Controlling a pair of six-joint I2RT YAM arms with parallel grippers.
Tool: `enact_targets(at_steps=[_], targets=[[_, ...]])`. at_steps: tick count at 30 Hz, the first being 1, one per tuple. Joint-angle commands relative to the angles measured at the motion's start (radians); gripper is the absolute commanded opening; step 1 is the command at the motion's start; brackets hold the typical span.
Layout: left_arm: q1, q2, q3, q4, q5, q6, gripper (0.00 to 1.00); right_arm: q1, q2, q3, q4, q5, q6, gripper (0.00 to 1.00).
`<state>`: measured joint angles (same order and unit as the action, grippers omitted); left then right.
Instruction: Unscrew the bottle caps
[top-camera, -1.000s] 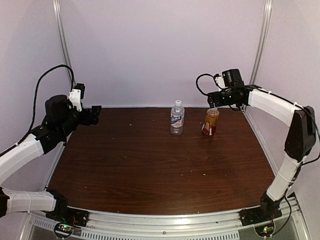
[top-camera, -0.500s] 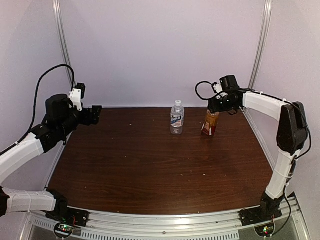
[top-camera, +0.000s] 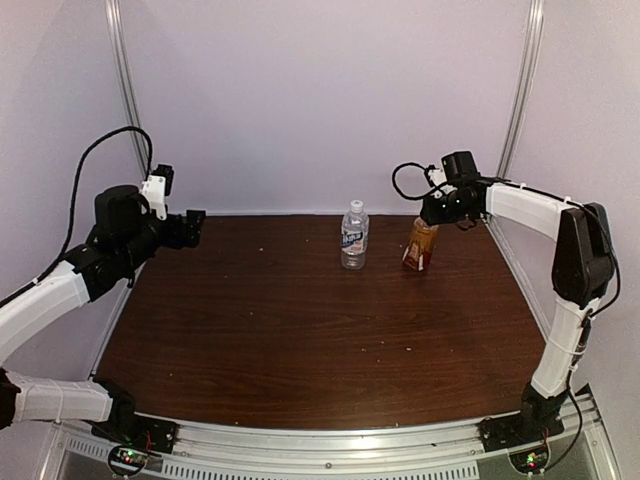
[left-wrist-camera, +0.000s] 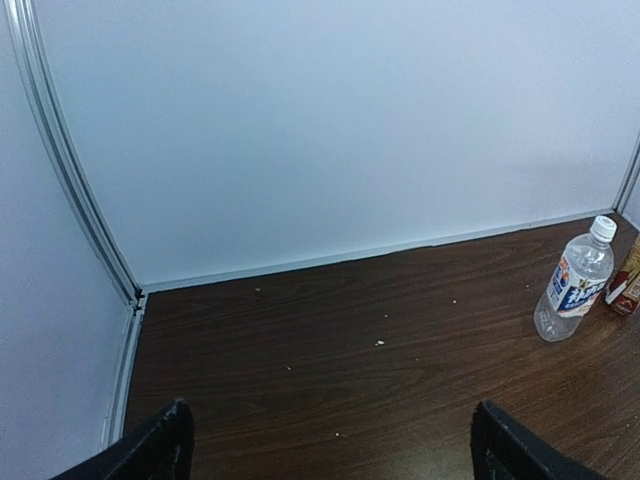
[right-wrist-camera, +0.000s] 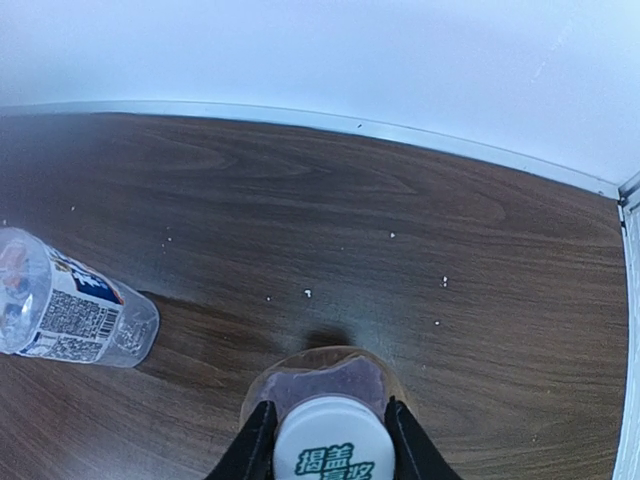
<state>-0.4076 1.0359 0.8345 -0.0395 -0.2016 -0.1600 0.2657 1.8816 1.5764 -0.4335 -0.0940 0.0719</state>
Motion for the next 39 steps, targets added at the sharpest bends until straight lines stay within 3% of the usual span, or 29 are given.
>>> enact_targets(at_steps=[1, 10, 19, 27, 39], targets=[[-0.005, 0.023, 0.065, -0.023, 0.025, -0.018, 0.98, -0.008, -0.027, 0.014, -0.018, -0.02, -0.017, 0.27], [-0.005, 0.016, 0.083, -0.046, 0.122, -0.015, 0.98, 0.009, -0.181, -0.059, -0.085, -0.068, -0.045, 0.11], [-0.034, 0.015, 0.124, -0.08, 0.332, 0.007, 0.97, 0.148, -0.364, -0.106, -0.17, -0.212, -0.058, 0.0], [-0.222, 0.046, 0.129, -0.091, 0.369, 0.027, 0.98, 0.313, -0.401, -0.121, -0.109, -0.311, -0.004, 0.0], [-0.415, 0.137, 0.056, 0.093, 0.496, 0.096, 0.98, 0.432, -0.339, -0.08, 0.01, -0.506, 0.079, 0.0]])
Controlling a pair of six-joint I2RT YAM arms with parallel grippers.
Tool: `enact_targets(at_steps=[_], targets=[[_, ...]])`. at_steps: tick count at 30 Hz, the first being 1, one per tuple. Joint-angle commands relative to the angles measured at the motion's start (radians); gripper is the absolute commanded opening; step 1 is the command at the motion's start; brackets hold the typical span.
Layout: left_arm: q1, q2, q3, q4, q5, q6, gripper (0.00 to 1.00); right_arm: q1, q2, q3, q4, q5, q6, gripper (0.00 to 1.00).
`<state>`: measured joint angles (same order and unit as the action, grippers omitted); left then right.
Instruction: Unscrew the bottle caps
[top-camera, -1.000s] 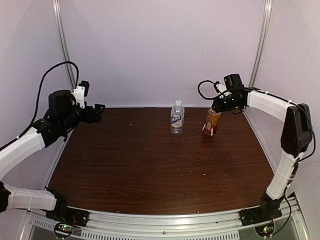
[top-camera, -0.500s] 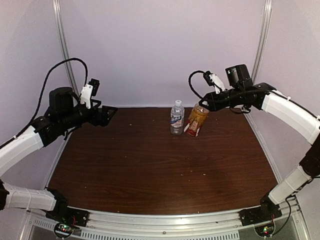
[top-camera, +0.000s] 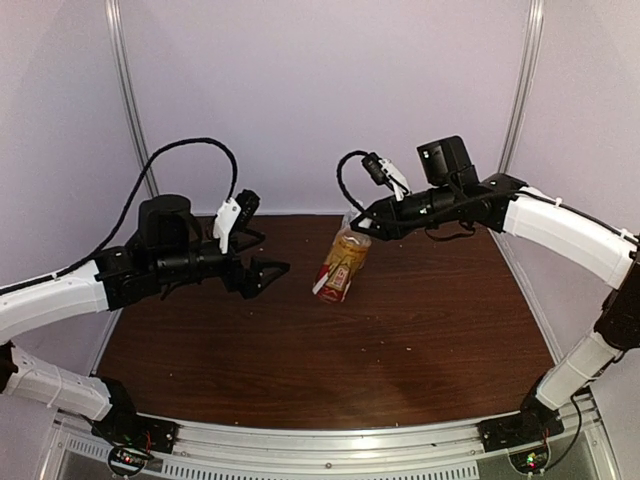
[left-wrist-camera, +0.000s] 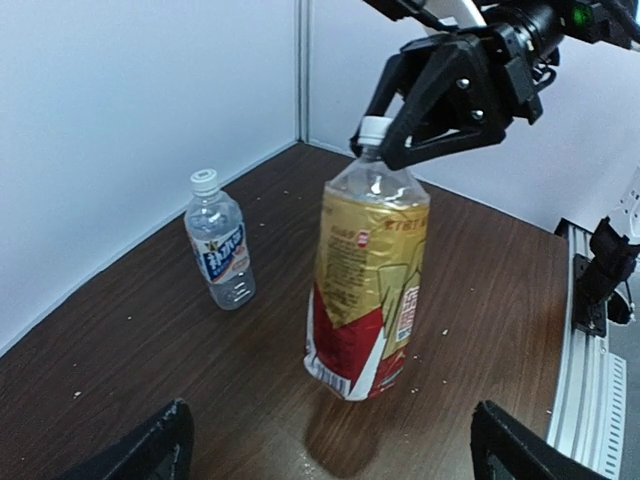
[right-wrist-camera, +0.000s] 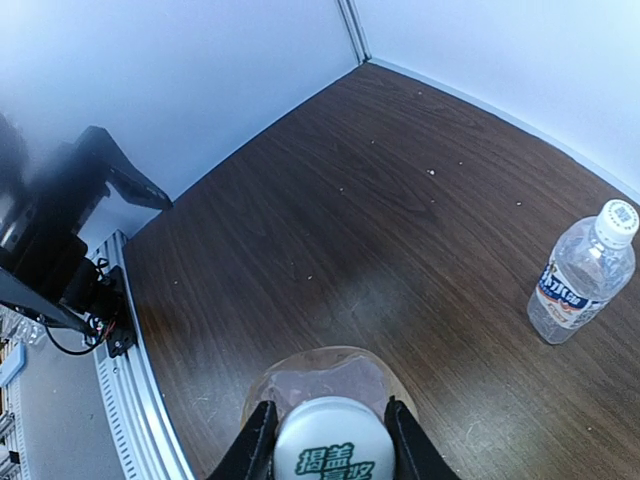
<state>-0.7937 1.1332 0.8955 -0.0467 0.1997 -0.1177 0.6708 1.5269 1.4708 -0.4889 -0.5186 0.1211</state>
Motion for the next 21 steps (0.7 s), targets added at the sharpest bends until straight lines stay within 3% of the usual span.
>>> enact_targets(at_steps=[1, 8, 21], targets=[[-0.033, 0.049, -0.008, 0.11, 0.12, 0.06, 0.98, 0.034, 0.017, 0.021, 0.077, -0.107, 0.027, 0.0], [-0.08, 0.129, -0.027, 0.173, 0.262, 0.094, 0.98, 0.081, 0.026, -0.023, 0.174, -0.247, 0.027, 0.0], [-0.102, 0.255, 0.022, 0.198, 0.33, 0.107, 0.95, 0.111, -0.006, -0.085, 0.233, -0.354, -0.007, 0.0]])
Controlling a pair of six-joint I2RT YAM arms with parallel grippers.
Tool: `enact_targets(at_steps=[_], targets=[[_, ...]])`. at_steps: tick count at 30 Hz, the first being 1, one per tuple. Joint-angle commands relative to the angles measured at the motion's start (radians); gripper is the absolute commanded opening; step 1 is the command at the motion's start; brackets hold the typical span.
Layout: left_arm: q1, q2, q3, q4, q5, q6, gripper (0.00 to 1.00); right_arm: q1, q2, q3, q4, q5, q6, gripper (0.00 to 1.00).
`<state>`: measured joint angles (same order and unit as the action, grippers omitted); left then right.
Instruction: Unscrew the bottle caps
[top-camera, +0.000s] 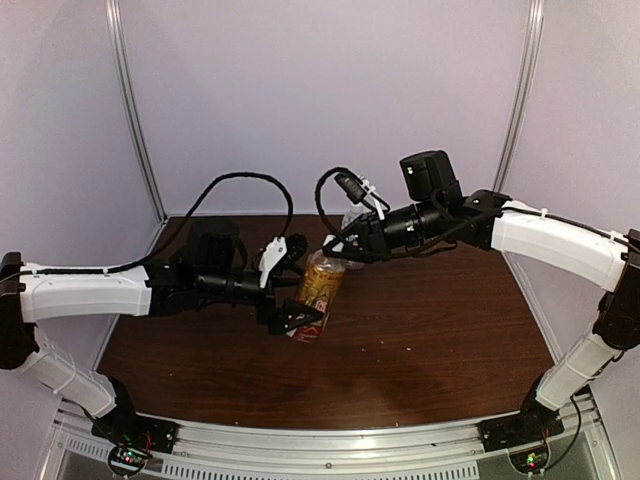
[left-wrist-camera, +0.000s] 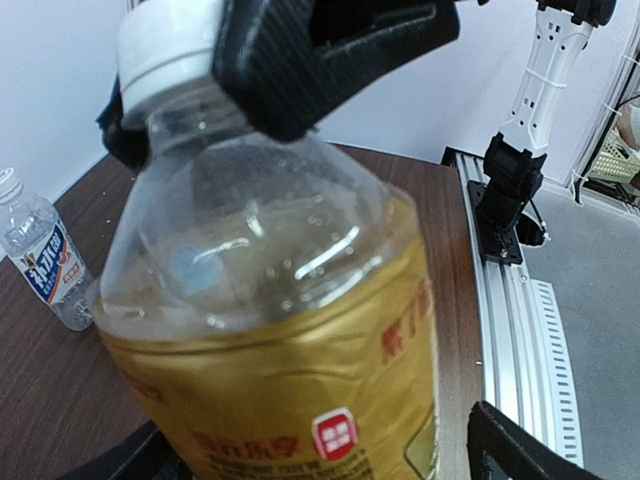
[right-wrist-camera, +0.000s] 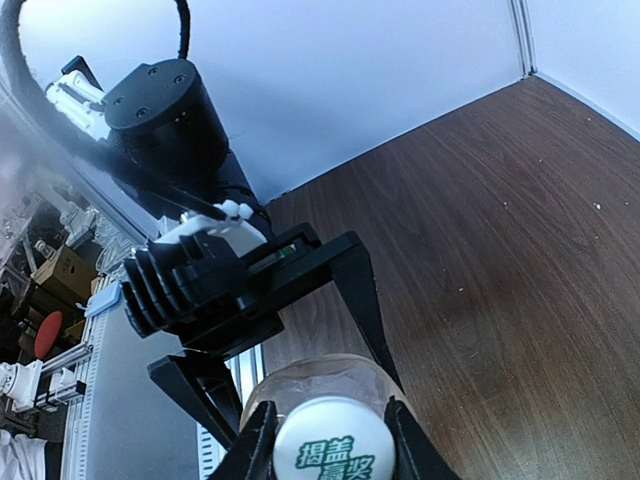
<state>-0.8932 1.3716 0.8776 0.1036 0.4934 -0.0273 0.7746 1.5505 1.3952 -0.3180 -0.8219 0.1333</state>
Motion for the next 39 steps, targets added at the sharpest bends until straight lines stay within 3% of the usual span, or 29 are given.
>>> enact_targets(at_steps=[1, 12, 20, 22, 24, 26, 28, 34, 39], targets=[[-0.003, 0.02, 0.039, 0.055, 0.042, 0.017, 0.95, 0.007, -0.031, -0.012, 0.066, -0.051, -0.021, 0.0], [-0.001, 0.073, 0.073, 0.125, 0.051, -0.045, 0.77, 0.006, -0.027, -0.017, 0.055, -0.055, -0.093, 0.0], [0.02, 0.067, 0.057, 0.182, 0.084, -0.099, 0.47, 0.005, -0.031, -0.031, 0.072, -0.035, -0.101, 0.01], [0.02, 0.059, 0.052, 0.183, 0.079, -0.097, 0.44, 0.004, -0.035, -0.038, 0.086, -0.018, -0.082, 0.12], [0.02, 0.043, 0.034, 0.199, 0.064, -0.098, 0.44, 0.003, -0.044, -0.045, 0.096, 0.037, -0.051, 0.32], [0.02, 0.029, 0.011, 0.228, 0.042, -0.1, 0.44, 0.002, -0.057, -0.049, 0.105, 0.104, -0.012, 0.67], [0.02, 0.023, -0.003, 0.257, 0.023, -0.106, 0.44, 0.003, -0.069, -0.052, 0.126, 0.155, 0.034, 0.82], [0.02, 0.044, -0.056, 0.434, 0.005, -0.203, 0.41, 0.01, -0.133, -0.107, 0.301, 0.249, 0.225, 0.89], [0.019, 0.085, -0.059, 0.522, 0.006, -0.273, 0.4, 0.046, -0.135, -0.092, 0.326, 0.358, 0.248, 0.89]])
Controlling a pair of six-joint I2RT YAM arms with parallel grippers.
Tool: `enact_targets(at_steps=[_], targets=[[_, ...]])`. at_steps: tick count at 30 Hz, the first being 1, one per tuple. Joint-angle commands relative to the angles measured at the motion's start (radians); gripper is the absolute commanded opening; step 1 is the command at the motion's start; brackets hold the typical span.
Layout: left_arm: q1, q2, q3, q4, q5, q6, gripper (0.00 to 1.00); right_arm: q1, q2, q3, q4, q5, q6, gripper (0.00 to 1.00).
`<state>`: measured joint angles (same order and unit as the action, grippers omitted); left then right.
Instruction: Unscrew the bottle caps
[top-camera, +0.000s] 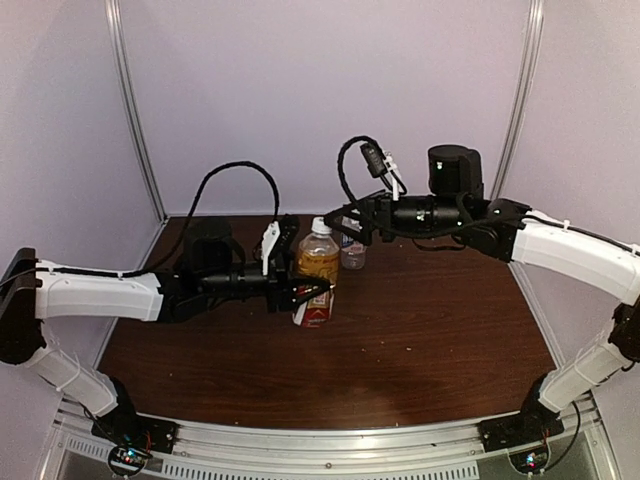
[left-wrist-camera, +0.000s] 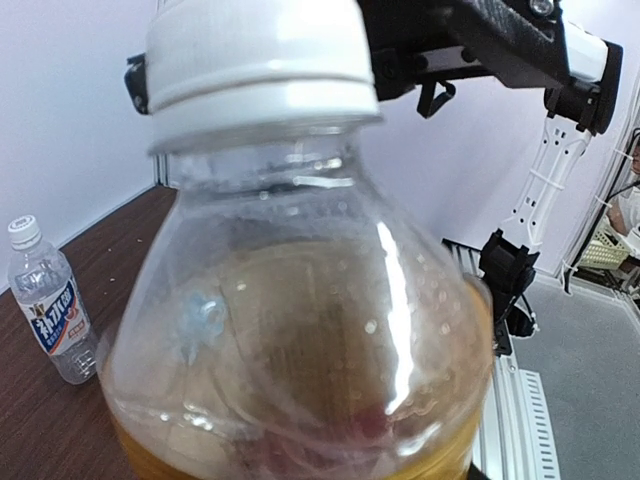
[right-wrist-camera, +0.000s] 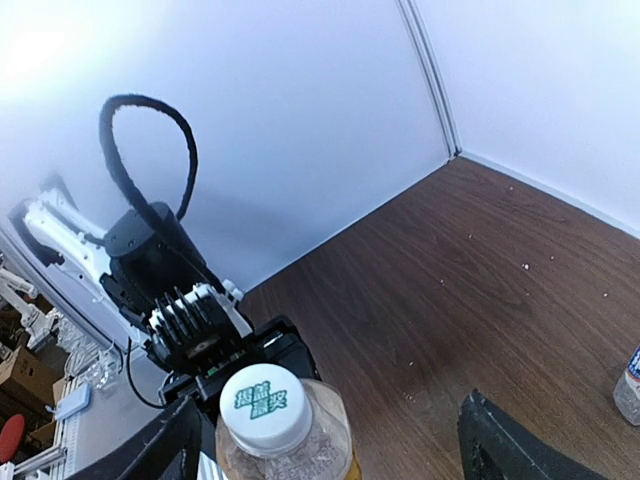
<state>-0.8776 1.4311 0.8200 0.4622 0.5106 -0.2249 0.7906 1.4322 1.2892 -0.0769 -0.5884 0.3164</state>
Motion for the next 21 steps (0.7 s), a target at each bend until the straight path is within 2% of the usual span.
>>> enact_targets(at_steps=[1, 5, 13, 19, 21], targets=[[0.003, 0.032, 0.004, 0.163, -0.011, -0.084, 0.4, 0.035, -0.008, 0.027, 0.081, 0.145, 0.065, 0.89], [0.002, 0.043, 0.022, 0.141, -0.012, -0.092, 0.39, 0.051, 0.035, 0.085, 0.021, 0.182, 0.055, 0.85], [0.002, 0.02, 0.008, 0.105, -0.041, -0.08, 0.38, 0.071, 0.129, 0.169, -0.015, 0.147, 0.042, 0.66], [0.002, 0.0, -0.001, 0.08, -0.065, -0.062, 0.37, 0.079, 0.136, 0.155, -0.008, 0.126, 0.043, 0.62], [0.002, -0.005, -0.002, 0.077, -0.069, -0.059, 0.37, 0.081, 0.132, 0.147, -0.011, 0.125, 0.042, 0.57]])
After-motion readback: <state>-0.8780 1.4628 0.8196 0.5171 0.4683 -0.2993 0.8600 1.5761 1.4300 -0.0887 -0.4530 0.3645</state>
